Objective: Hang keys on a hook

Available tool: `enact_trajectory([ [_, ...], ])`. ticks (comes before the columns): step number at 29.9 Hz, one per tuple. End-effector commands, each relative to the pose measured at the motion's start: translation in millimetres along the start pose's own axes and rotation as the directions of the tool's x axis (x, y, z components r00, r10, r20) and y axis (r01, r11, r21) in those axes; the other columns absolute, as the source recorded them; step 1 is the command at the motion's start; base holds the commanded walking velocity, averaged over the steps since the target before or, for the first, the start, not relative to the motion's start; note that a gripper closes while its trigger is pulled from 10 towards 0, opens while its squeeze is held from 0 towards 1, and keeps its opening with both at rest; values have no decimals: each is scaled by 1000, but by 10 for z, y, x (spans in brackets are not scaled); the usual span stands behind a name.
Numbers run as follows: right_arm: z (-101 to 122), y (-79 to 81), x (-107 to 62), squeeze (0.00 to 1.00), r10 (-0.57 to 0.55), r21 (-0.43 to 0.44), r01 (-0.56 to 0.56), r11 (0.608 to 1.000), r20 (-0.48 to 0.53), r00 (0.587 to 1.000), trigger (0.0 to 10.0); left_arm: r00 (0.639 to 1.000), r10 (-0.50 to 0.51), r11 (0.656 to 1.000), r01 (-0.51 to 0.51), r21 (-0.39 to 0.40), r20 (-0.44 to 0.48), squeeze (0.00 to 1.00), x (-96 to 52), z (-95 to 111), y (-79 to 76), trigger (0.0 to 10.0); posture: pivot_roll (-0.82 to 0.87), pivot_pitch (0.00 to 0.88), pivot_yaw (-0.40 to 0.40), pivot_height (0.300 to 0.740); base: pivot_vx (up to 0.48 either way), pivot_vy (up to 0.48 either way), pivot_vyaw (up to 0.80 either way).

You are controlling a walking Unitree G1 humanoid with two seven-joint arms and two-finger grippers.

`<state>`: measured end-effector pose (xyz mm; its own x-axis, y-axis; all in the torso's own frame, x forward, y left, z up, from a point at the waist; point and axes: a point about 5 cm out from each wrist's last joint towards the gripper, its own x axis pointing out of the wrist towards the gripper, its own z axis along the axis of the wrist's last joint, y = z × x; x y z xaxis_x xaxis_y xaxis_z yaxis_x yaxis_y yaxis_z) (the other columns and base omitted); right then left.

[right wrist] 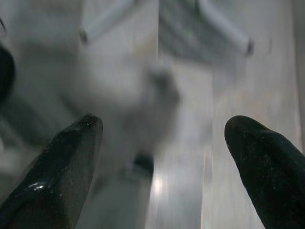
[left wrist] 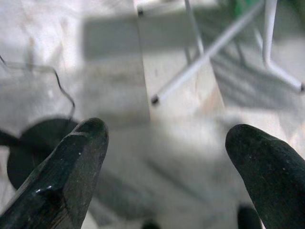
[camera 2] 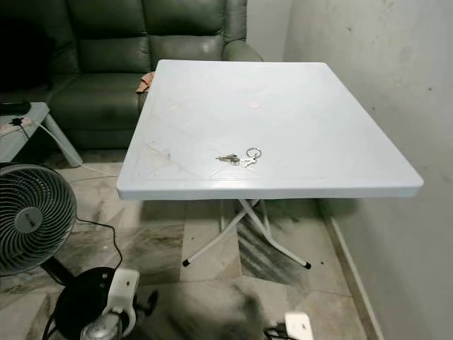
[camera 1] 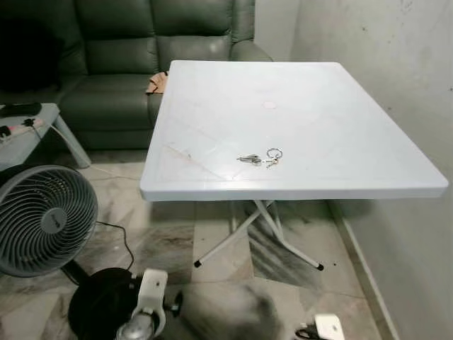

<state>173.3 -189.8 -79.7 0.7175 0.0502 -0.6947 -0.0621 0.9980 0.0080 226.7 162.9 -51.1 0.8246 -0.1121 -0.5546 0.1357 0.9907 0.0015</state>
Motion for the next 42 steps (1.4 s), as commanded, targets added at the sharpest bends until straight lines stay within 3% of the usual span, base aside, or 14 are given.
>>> enact_trajectory([
  [1,208,-37,38,1000,5,-13,-3,1000,104,995,10000,997,5,1000,-4,-11,81,0,25,147,63,10000,-42,0,10,732,0,0,0],
  [6,574,20,71,1000,51,-33,-43,999,296,954,10000,970,-12,1000,14,-4,243,0,59,442,66,10000,-40,0,9,732,0,0,0],
  [7,693,53,67,1000,60,-43,-47,998,360,931,10000,951,-23,1000,21,9,308,0,58,558,51,10000,-38,0,8,732,0,0,0],
  [9,727,64,63,1000,64,-45,-51,998,379,923,10000,945,-26,1000,23,12,327,0,56,590,46,10000,-37,0,8,732,0,0,0],
  [15,1047,139,-42,1000,99,-52,-84,995,559,823,10000,870,-46,999,40,23,491,0,-31,867,45,10000,-39,0,11,732,0,0,0],
  [17,1177,162,-153,0,123,-69,-102,992,630,767,10000,825,-53,999,45,27,563,0,-125,1007,53,10000,-36,0,9,732,0,0,0],
  [21,1291,162,-240,0,116,-62,-101,993,673,731,10000,789,-47,999,43,21,613,0,-200,1150,77,10000,-31,0,2,732,0,0,0],
  [25,1508,135,-299,0,7,48,-58,997,705,709,10000,765,7,998,34,-51,644,0,-271,1365,137,10000,-32,0,6,732,0,0,0],
  [28,1636,179,-338,0,-3,69,-68,995,723,691,10000,755,23,998,26,-65,655,0,-308,1480,138,10000,-30,0,8,732,0,0,0],
  [33,1823,280,-441,0,60,3,-95,996,751,658,10000,761,34,998,10,-65,648,0,-367,1580,129,10000,-30,0,6,732,0,0,0],
  [37,1824,243,-496,0,51,-21,-54,998,758,650,10000,762,63,995,0,-97,645,0,-428,1581,157,10000,-27,0,1,732,0,0,0],
  [41,1798,235,-601,0,89,-27,-108,994,776,624,10000,753,77,994,-5,-111,653,0,-526,1561,164,10000,-21,0,-4,732,0,0,0],
  [42,1736,230,-593,0,95,-37,-104,994,762,640,10000,756,80,990,15,-140,650,0,-542,1515,162,10000,-19,0,-5,732,0,0,0],
])
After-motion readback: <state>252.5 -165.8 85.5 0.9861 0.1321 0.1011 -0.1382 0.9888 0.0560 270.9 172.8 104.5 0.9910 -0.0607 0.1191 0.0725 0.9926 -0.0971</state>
